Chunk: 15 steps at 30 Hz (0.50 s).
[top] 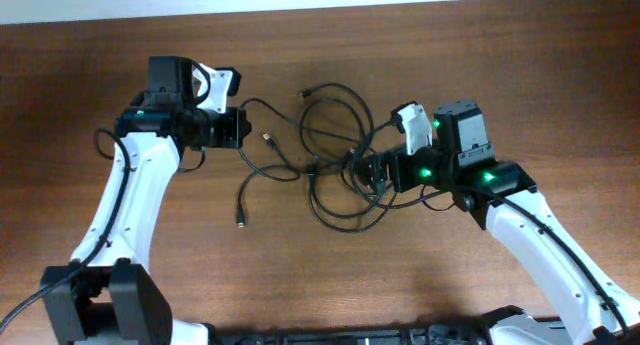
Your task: Untangle cables
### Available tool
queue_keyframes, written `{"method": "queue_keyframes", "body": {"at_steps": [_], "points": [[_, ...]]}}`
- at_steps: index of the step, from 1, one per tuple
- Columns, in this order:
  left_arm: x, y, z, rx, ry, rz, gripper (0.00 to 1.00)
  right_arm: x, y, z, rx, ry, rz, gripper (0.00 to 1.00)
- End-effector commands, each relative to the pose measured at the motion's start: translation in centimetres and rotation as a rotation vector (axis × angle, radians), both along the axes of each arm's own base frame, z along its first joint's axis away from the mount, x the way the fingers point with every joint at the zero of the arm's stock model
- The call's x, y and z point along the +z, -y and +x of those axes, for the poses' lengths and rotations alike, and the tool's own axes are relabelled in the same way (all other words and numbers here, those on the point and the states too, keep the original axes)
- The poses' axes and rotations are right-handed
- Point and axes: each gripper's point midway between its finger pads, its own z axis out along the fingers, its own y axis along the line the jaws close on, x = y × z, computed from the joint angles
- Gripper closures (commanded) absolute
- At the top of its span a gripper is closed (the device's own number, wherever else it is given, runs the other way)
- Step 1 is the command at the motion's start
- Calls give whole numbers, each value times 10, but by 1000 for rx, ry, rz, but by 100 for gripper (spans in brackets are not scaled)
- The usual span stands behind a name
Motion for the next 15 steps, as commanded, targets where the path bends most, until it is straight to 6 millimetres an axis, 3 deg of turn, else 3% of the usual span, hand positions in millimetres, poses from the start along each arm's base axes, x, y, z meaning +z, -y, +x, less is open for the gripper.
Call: {"method": "queue_keyframes", "body": {"at_steps": [1, 2, 4, 5, 6, 7, 11, 15], "points": [[17, 17, 2, -51, 31, -128, 91, -21, 62, 17, -250, 22, -316, 1], [19, 17, 6, -52, 51, -127, 89, -26, 81, 15, -354, -12, -374, 1], [24, 18, 15, -27, 82, -143, 85, -33, 89, 8, -421, -78, -371, 1], [26, 20, 20, -5, 90, -153, 71, -35, 89, 5, -439, -99, -362, 1], [28, 22, 24, -7, 108, -146, 40, -36, 89, 4, -457, -113, -349, 1], [26, 22, 27, 15, 110, -127, 1, -38, 90, 2, -477, -131, -343, 1], [23, 33, 26, 279, -61, -247, 1, -47, 108, -12, -599, -214, -389, 1], [29, 76, 42, 273, 61, -198, 1, -49, 109, -14, -598, -225, -398, 1]]}}
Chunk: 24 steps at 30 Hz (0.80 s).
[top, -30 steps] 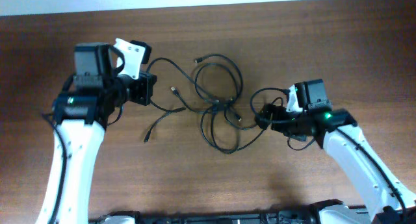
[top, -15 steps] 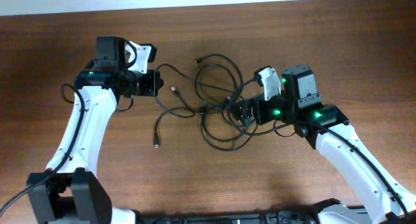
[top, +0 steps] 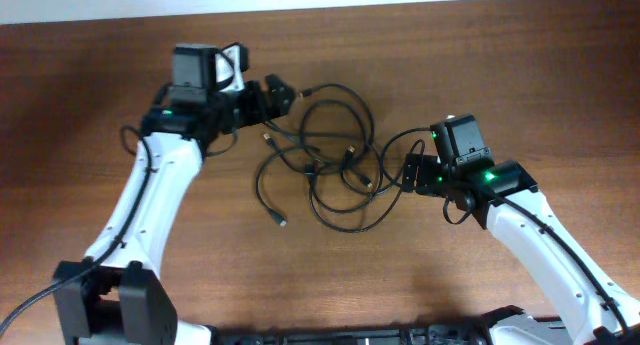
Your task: Untangle cables
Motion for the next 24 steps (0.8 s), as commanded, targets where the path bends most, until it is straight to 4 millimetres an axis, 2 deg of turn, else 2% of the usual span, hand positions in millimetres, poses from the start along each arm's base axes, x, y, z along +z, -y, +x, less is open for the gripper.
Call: {"method": "queue_keyframes", "body": {"at_steps": [1, 2, 4, 7, 8, 9, 11, 13, 14, 16, 17, 19, 22, 24], "points": [[-7, 34, 6, 36, 21, 51, 1, 3, 6, 3, -36, 13, -15, 1], [-15, 49, 2, 15, 15, 77, 1, 2, 6, 1, -36, 6, -17, 1], [-27, 57, 0, 67, -14, 108, 1, 1, 7, -1, -36, -4, -20, 1], [-40, 70, 10, 108, 3, 125, 1, 0, 7, -2, -36, -6, -21, 1], [-35, 75, 17, -29, 122, 207, 1, 0, 7, -2, -36, -10, -22, 1], [-36, 76, 18, -217, 250, 360, 1, -1, 7, -3, -36, -11, -22, 1], [-55, 60, 5, -490, 316, 634, 1, -1, 7, -3, -35, -13, -22, 1], [-70, 29, 0, -557, 269, 845, 10, -1, 7, -3, -35, -12, -22, 1], [-75, 27, -2, -617, 270, 882, 10, -1, 7, -3, -35, -12, -22, 1], [-88, 27, -3, -718, 278, 932, 16, -1, 7, -3, -34, -13, -22, 1], [-99, 26, -4, -773, 270, 956, 24, -1, 6, -3, -33, -14, -19, 1], [-125, 22, -5, -868, 240, 992, 25, -2, 6, -5, -32, -19, -17, 1], [-152, 14, -9, -920, 174, 998, 29, -4, 6, -6, -32, -25, -19, 1], [-164, 13, -11, -932, 150, 995, 35, -4, 6, -6, -32, -24, -19, 1]]}}
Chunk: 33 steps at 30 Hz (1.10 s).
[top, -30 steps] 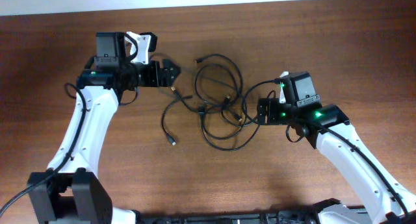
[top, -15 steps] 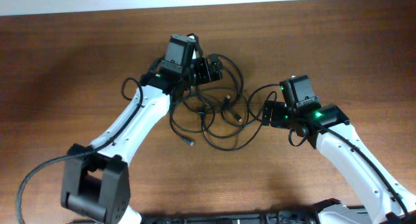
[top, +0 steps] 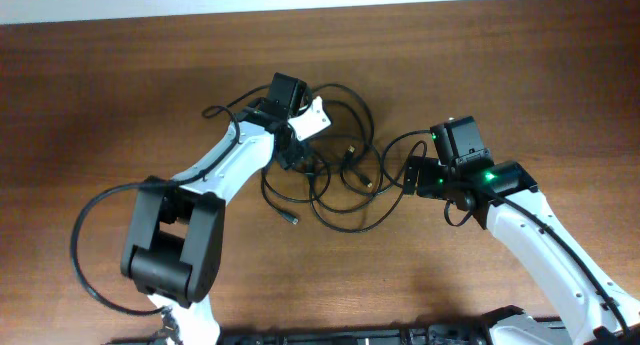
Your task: Untangle cables
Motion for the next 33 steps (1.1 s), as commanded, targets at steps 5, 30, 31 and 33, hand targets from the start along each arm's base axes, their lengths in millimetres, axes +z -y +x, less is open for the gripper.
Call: {"method": "queue_keyframes", "body": {"at_steps": [5, 30, 31, 33], "points": [[-46, 14, -13, -74, -124, -58, 49, -1, 3, -1, -16, 0, -11, 1], [216, -189, 54, 1910, -244, -1500, 100, -34, 4, -3, -15, -107, -43, 0], [217, -211, 58, 1949, -153, -1514, 100, -34, 4, -3, -15, -108, -42, 0], [225, -264, 63, 2015, 99, -1536, 100, -34, 4, -3, -14, -108, -40, 0]]}}
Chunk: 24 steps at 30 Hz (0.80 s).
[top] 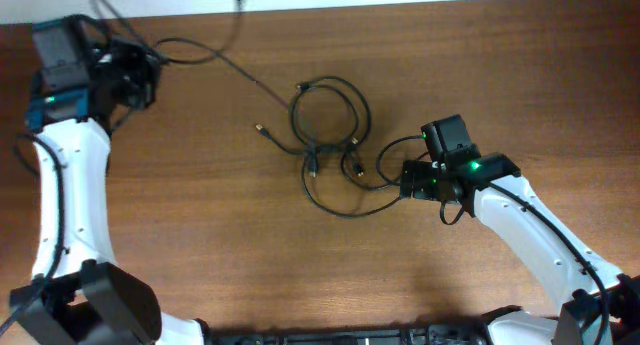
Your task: Untangle cables
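Observation:
Black cables [330,135] lie in a loose tangle of loops at the table's middle, with small plug ends [262,130] sticking out. One black cable [215,51] is drawn out of the pile toward the far left corner, where my left gripper [143,70] is shut on it; its free end reaches the back edge. My right gripper [403,181] sits at the tangle's right side, shut on a cable loop [390,150] there.
The brown wooden table [200,235] ends at a pale wall strip along the back. My left arm runs down the left edge, my right arm across the lower right.
My left gripper was in the tangle's left side; now it is at the far left corner, with one cable stretched out of the pile. The tangle is smaller. The right gripper has barely moved.
First both grippers were at the tangle's two sides, left and right. Then the left was at its upper left and the right a little farther right. Then the left was inside the pile. Now it holds one cable far off at the left corner.

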### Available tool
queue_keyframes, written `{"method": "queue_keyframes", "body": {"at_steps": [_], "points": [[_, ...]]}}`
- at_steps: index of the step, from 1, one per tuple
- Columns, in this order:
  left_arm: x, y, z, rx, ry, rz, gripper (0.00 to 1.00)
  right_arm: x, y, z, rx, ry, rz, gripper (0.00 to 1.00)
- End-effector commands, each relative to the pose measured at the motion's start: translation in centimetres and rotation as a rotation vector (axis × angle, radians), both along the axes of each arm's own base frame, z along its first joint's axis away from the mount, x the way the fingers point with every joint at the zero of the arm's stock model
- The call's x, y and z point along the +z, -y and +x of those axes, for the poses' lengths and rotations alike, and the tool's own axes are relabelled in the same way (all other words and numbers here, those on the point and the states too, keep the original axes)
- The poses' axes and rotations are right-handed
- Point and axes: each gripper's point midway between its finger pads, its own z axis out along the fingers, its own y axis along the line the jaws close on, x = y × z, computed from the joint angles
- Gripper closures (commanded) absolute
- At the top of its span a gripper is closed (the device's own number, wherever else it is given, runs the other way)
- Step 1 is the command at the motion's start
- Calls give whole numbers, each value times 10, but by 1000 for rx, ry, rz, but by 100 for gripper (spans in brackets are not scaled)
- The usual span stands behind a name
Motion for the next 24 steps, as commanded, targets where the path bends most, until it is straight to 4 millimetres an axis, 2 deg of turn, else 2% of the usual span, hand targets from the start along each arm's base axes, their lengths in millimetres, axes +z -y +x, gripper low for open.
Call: {"method": "queue_keyframes", "body": {"at_steps": [1, 2, 4, 6, 7, 9, 12, 14, 16, 18, 20, 22, 24], "points": [[17, -83, 7, 303, 80, 34, 100, -2, 3, 0, -14, -3, -10, 0], [33, -106, 11, 341, 157, 53, 100, -2, 3, 0, -14, -3, -10, 0], [53, -132, 14, 392, 247, 86, 100, -2, 3, 0, -14, -3, -10, 0], [47, -143, 8, 422, 213, 180, 100, -2, 3, 1, -14, 0, -9, 0], [38, -147, 3, 440, 167, 229, 100, -2, 2, 1, -14, 2, -9, 0], [7, -152, -20, 530, -12, 308, 100, -2, 2, 1, -14, 2, -9, 0], [-29, -143, -51, 578, -241, 432, 100, -2, 2, 2, -14, 4, -8, 0], [-43, -134, -51, 558, -295, 457, 100, -2, 2, 2, -14, 4, -8, 0], [-62, -120, -41, 513, -327, 462, 100, -2, -1, 1, -8, -1, 9, 0], [-77, -116, -30, 497, -337, 469, 100, -2, -4, 0, -2, -7, 29, 0], [-93, -126, -25, 529, -364, 510, 100, -2, -5, -1, 0, -9, 33, 0], [-101, -140, -28, 581, -395, 577, 100, -2, -5, 0, 0, -8, 33, 0], [-102, -149, -30, 620, -406, 623, 95, -2, -5, -1, 0, -8, 33, 0]]}}
